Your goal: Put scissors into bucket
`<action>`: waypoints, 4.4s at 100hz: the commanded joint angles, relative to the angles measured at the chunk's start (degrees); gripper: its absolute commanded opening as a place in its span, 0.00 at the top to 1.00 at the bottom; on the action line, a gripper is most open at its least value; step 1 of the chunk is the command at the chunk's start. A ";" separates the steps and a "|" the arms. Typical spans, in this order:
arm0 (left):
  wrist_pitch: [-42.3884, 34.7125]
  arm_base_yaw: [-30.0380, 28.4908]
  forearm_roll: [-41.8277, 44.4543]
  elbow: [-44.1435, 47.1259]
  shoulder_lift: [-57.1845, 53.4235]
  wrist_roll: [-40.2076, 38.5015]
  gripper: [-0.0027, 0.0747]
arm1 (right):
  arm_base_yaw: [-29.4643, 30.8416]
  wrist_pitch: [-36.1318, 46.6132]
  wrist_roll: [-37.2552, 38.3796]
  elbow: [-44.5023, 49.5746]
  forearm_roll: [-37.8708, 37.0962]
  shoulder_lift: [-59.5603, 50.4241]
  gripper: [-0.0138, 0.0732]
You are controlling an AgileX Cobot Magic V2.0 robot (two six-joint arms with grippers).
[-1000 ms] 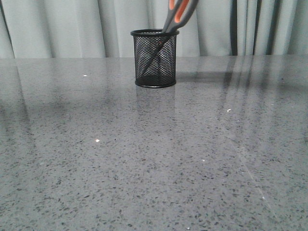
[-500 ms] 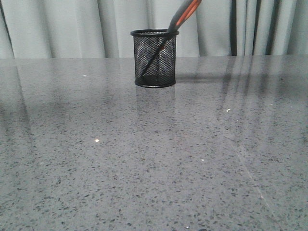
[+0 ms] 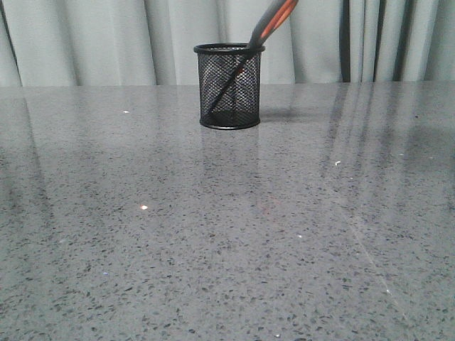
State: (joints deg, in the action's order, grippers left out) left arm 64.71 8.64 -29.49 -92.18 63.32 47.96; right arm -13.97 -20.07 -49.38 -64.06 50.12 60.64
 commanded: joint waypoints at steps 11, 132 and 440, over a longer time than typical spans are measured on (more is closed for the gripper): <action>-23.59 -0.12 -1.72 15.91 -13.42 -0.98 0.99 | 0.15 15.49 0.08 15.98 1.59 -16.18 0.89; -56.11 -0.12 -20.63 79.52 -63.98 -0.71 0.99 | 0.15 19.01 0.08 51.92 2.98 -54.25 0.89; -62.00 -2.39 28.38 94.44 -64.98 -50.41 0.99 | 12.48 16.17 47.94 65.15 -51.18 -62.47 0.89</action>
State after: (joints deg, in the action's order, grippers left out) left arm 7.22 6.36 -0.70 0.00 -0.17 -1.83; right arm -1.99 -8.31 -1.55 0.86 -0.41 -0.58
